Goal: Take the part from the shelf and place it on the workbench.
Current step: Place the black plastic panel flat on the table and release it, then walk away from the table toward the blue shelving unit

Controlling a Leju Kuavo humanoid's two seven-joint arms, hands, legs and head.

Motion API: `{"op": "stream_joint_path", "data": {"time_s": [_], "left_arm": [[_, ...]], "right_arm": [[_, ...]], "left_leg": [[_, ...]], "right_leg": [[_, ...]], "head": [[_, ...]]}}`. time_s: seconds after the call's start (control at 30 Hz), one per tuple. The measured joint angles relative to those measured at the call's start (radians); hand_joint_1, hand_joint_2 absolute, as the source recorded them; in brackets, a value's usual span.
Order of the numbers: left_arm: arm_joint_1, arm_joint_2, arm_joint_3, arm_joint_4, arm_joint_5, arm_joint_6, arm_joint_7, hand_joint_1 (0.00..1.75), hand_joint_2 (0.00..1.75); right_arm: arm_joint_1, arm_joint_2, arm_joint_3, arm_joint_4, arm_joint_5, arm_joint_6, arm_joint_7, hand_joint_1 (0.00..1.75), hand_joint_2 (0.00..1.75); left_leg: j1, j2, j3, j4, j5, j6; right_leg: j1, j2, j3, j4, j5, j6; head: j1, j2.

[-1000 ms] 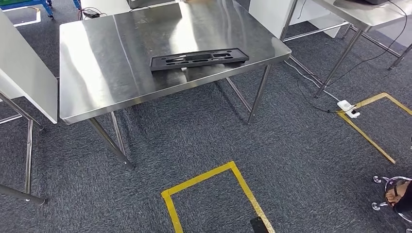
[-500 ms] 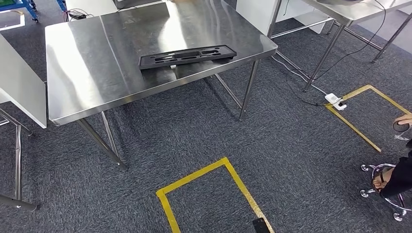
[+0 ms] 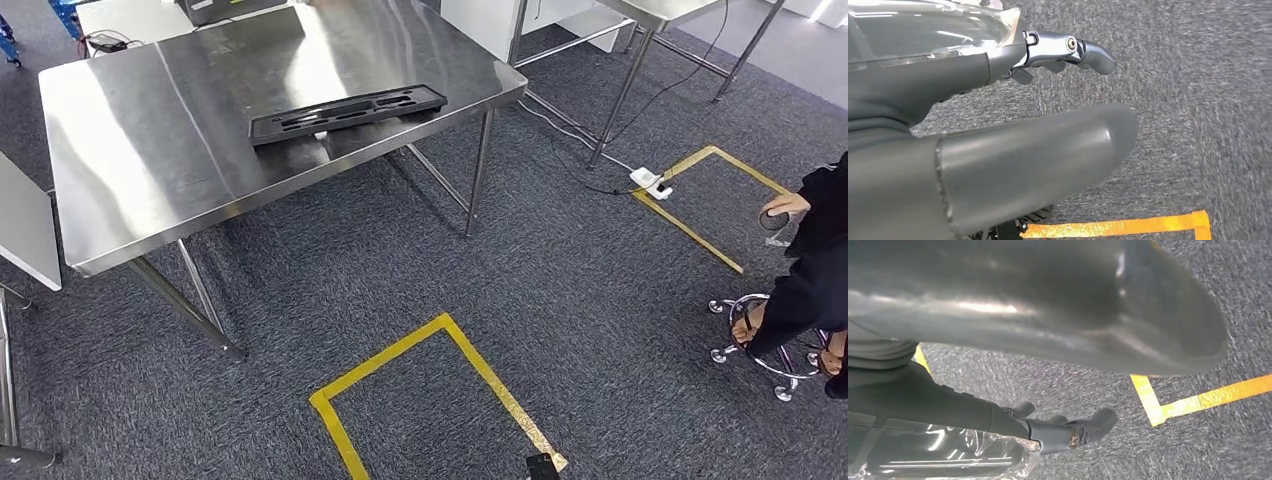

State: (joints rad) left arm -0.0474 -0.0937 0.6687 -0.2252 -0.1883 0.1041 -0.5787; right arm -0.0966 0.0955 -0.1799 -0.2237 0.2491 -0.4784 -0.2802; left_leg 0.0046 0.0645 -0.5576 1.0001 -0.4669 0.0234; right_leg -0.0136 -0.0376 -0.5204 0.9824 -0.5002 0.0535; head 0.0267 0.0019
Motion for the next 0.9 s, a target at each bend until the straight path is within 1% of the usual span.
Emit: {"op": "stream_joint_path", "data": {"time_s": [0.03, 0.07, 0.1, 0.13, 0.17, 0.2, 0.23, 0.27, 0.3, 0.33, 0.37, 0.4, 0.43, 0.47, 0.5, 0.53, 0.57, 0.6, 0.63, 0.67, 0.7, 0.73, 0.77, 0.8, 0.83, 0.87, 0.9], "left_arm": [[-0.001, 0.0, 0.0, 0.0, 0.0, 0.0, -0.001, 0.0, 0.0], [-0.001, 0.0, 0.0, 0.0, 0.0, 0.0, -0.002, 0.0, 0.0], [-0.001, 0.001, 0.0, 0.0, 0.0, 0.0, -0.004, 0.0, 0.0], [-0.001, 0.001, 0.0, 0.0, -0.001, 0.0, -0.005, 0.0, 0.0], [-0.001, 0.001, 0.0, 0.0, -0.001, 0.001, -0.006, 0.0, 0.0], [0.0, 0.001, 0.0, 0.001, -0.001, 0.002, -0.007, 0.0, 0.0], [0.0, 0.001, 0.0, 0.001, -0.001, 0.004, -0.008, 0.0, 0.0], [0.001, 0.001, 0.0, 0.001, -0.001, 0.008, -0.008, 0.0, 0.0], [0.002, 0.001, 0.0, 0.002, 0.0, 0.012, -0.008, 0.0, 0.0], [0.002, 0.001, 0.001, 0.002, 0.0, 0.016, -0.007, 0.0, 0.0], [0.003, 0.001, 0.001, 0.002, 0.0, 0.02, -0.007, 0.0, 0.0], [0.003, 0.001, 0.001, 0.002, 0.0, 0.023, -0.007, 0.0, 0.0], [0.003, 0.001, 0.001, 0.003, 0.0, 0.025, -0.006, 0.0, 0.0], [0.002, 0.001, 0.002, 0.003, -0.001, 0.026, -0.005, 0.0, 0.0], [0.002, 0.0, 0.002, 0.004, -0.001, 0.026, -0.004, 0.0, 0.0], [0.001, 0.0, 0.002, 0.004, -0.002, 0.027, -0.002, 0.0, 0.0], [-0.001, -0.002, 0.003, 0.005, -0.004, 0.029, 0.002, 0.0, 0.0], [-0.002, -0.004, 0.003, 0.005, -0.007, 0.033, 0.006, 0.0, 0.0], [-0.002, -0.005, 0.003, 0.005, -0.011, 0.038, 0.013, 0.0, 0.0], [-0.002, -0.007, 0.003, 0.005, -0.016, 0.045, 0.024, 0.0, 0.0], [-0.002, -0.008, 0.003, 0.006, -0.018, 0.053, 0.037, 0.0, 0.0], [-0.002, -0.009, 0.003, 0.007, -0.02, 0.062, 0.054, 0.0, 0.0], [-0.002, -0.01, 0.003, 0.008, -0.02, 0.07, 0.071, 0.0, 0.0], [-0.001, -0.012, 0.004, 0.01, -0.019, 0.078, 0.086, 0.0, 0.0], [-0.001, -0.015, 0.004, 0.011, -0.018, 0.084, 0.1, 0.0, 0.0], [-0.001, -0.018, 0.005, 0.012, -0.018, 0.089, 0.11, 0.0, 0.0], [-0.002, -0.021, 0.005, 0.013, -0.018, 0.093, 0.117, 0.0, 0.0]], "right_arm": [[0.001, 0.0, -0.001, 0.0, 0.0, 0.0, -0.001, 0.0, 0.0], [0.002, 0.0, -0.002, 0.001, 0.001, 0.0, -0.001, 0.0, 0.0], [0.002, 0.0, -0.002, 0.001, 0.001, 0.0, -0.002, 0.0, 0.0], [0.001, -0.001, -0.003, 0.002, 0.002, 0.0, -0.002, 0.0, 0.0], [0.0, 0.0, -0.003, 0.002, 0.002, 0.0, -0.002, 0.0, 0.0], [-0.001, 0.0, -0.003, 0.002, 0.003, 0.001, -0.003, 0.0, 0.0], [-0.001, 0.001, -0.004, 0.002, 0.004, 0.002, -0.003, 0.0, 0.0], [0.0, 0.001, -0.004, 0.002, 0.004, 0.004, -0.003, 0.0, 0.0], [0.001, 0.001, -0.005, 0.003, 0.005, 0.006, -0.002, 0.0, 0.0], [0.001, 0.0, -0.006, 0.004, 0.008, 0.008, -0.001, 0.0, 0.0], [0.0, 0.0, -0.006, 0.004, 0.01, 0.009, 0.002, 0.0, 0.0], [-0.001, 0.001, -0.006, 0.004, 0.012, 0.01, 0.004, 0.0, 0.0], [-0.003, 0.002, -0.006, 0.004, 0.014, 0.011, 0.007, 0.0, 0.0], [-0.005, 0.003, -0.006, 0.005, 0.016, 0.012, 0.009, 0.0, 0.0], [-0.006, 0.003, -0.006, 0.005, 0.017, 0.014, 0.011, 0.0, 0.0], [-0.006, 0.003, -0.006, 0.005, 0.017, 0.014, 0.012, 0.0, 0.0], [-0.005, 0.003, -0.007, 0.005, 0.017, 0.015, 0.013, 0.0, 0.0], [-0.003, 0.002, -0.008, 0.005, 0.017, 0.015, 0.015, 0.0, 0.0], [-0.002, 0.002, -0.009, 0.006, 0.016, 0.015, 0.016, 0.0, 0.0], [-0.002, 0.002, -0.01, 0.006, 0.016, 0.015, 0.019, 0.0, 0.0], [-0.002, 0.002, -0.011, 0.006, 0.015, 0.015, 0.022, 0.0, 0.0], [-0.002, 0.002, -0.011, 0.006, 0.014, 0.016, 0.026, 0.0, 0.0], [0.0, 0.002, -0.012, 0.007, 0.014, 0.016, 0.032, 0.0, 0.0], [0.002, 0.002, -0.013, 0.008, 0.013, 0.017, 0.037, 0.0, 0.0], [0.006, 0.002, -0.015, 0.009, 0.012, 0.017, 0.042, 0.0, 0.0], [0.009, 0.002, -0.016, 0.009, 0.012, 0.018, 0.046, 0.0, 0.0], [0.01, 0.001, -0.017, 0.01, 0.012, 0.018, 0.048, 0.0, 0.0]], "left_leg": [[0.0, 0.005, 0.001, -0.001, 0.001, -0.006], [0.003, 0.004, 0.0, 0.001, 0.0, -0.012], [0.006, -0.005, -0.003, 0.009, -0.009, -0.019], [0.009, -0.02, -0.015, 0.035, -0.031, -0.024], [0.011, -0.038, -0.035, 0.083, -0.065, -0.029], [0.011, -0.053, -0.061, 0.145, -0.103, -0.031], [0.011, -0.06, -0.091, 0.214, -0.137, -0.032], [0.011, -0.062, -0.113, 0.265, -0.154, -0.033], [0.011, -0.063, -0.12, 0.285, -0.152, -0.032], [0.012, -0.065, -0.109, 0.266, -0.131, -0.03], [0.013, -0.071, -0.079, 0.208, -0.094, -0.028], [0.015, -0.088, -0.044, 0.137, -0.06, -0.024], [0.016, -0.106, -0.012, 0.073, -0.035, -0.02], [0.017, -0.12, 0.007, 0.031, -0.023, -0.017], [0.015, -0.127, 0.014, 0.014, -0.023, -0.015], [0.012, -0.122, 0.013, 0.009, -0.024, -0.012], [0.011, -0.113, 0.013, 0.006, -0.021, -0.007], [0.011, -0.104, 0.014, 0.0, -0.017, 0.0], [0.011, -0.093, 0.016, -0.006, -0.013, 0.008], [0.013, -0.081, 0.017, -0.012, -0.009, 0.014], [0.012, -0.069, 0.017, -0.013, -0.008, 0.017], [0.012, -0.057, 0.016, -0.013, -0.008, 0.019], [0.012, -0.044, 0.015, -0.013, -0.008, 0.019], [0.012, -0.032, 0.014, -0.013, -0.008, 0.019], [0.013, -0.022, 0.014, -0.013, -0.008, 0.019], [0.013, -0.012, 0.015, -0.013, -0.008, 0.017], [0.013, -0.003, 0.017, -0.012, -0.009, 0.014]], "right_leg": [[0.002, 0.008, -0.003, 0.001, 0.004, -0.007], [-0.002, 0.013, -0.002, 0.0, 0.007, -0.014], [-0.006, 0.019, -0.001, -0.001, 0.011, -0.022], [-0.009, 0.024, 0.0, -0.002, 0.015, -0.029], [-0.012, 0.03, 0.001, -0.003, 0.019, -0.036], [-0.01, 0.035, -0.003, -0.003, 0.021, -0.04], [-0.008, 0.041, -0.005, -0.003, 0.023, -0.043], [-0.006, 0.048, -0.007, -0.002, 0.024, -0.045], [-0.005, 0.056, -0.008, -0.002, 0.024, -0.045], [-0.004, 0.066, -0.007, -0.001, 0.024, -0.045], [-0.004, 0.077, -0.006, 0.001, 0.024, -0.045], [-0.004, 0.087, -0.006, 0.002, 0.024, -0.044], [-0.002, 0.097, -0.007, 0.005, 0.024, -0.043], [-0.001, 0.106, -0.012, 0.007, 0.025, -0.039], [0.0, 0.114, -0.018, 0.008, 0.027, -0.034], [0.001, 0.122, -0.025, 0.008, 0.03, -0.028], [0.001, 0.128, -0.031, 0.007, 0.032, -0.02], [0.001, 0.122, -0.037, 0.013, 0.029, -0.015], [0.002, 0.106, -0.05, 0.034, 0.017, -0.013], [0.002, 0.087, -0.071, 0.075, -0.005, -0.013], [0.0, 0.067, -0.102, 0.137, -0.034, -0.015], [0.0, 0.056, -0.137, 0.209, -0.064, -0.016], [-0.002, 0.052, -0.166, 0.27, -0.084, -0.013], [-0.003, 0.05, -0.18, 0.302, -0.09, -0.006], [-0.005, 0.047, -0.171, 0.29, -0.08, 0.003], [-0.008, 0.039, -0.142, 0.237, -0.057, 0.014], [-0.011, 0.021, -0.099, 0.16, -0.031, 0.023]], "head": [[-0.001, 0.0], [-0.001, 0.0], [-0.001, 0.0], [-0.002, 0.0], [-0.002, 0.0], [-0.003, 0.0], [-0.003, 0.0], [-0.003, 0.0], [-0.003, 0.0], [-0.003, 0.0], [-0.003, 0.0], [-0.003, 0.0], [-0.003, 0.0], [-0.003, 0.0], [-0.002, 0.0], [-0.002, 0.0], [-0.002, 0.0], [-0.002, 0.0], [-0.001, 0.0], [0.0, 0.0], [0.001, 0.0], [0.003, 0.0], [0.003, 0.0], [0.003, 0.0], [0.003, 0.0], [0.003, 0.0], [0.004, 0.0]]}}
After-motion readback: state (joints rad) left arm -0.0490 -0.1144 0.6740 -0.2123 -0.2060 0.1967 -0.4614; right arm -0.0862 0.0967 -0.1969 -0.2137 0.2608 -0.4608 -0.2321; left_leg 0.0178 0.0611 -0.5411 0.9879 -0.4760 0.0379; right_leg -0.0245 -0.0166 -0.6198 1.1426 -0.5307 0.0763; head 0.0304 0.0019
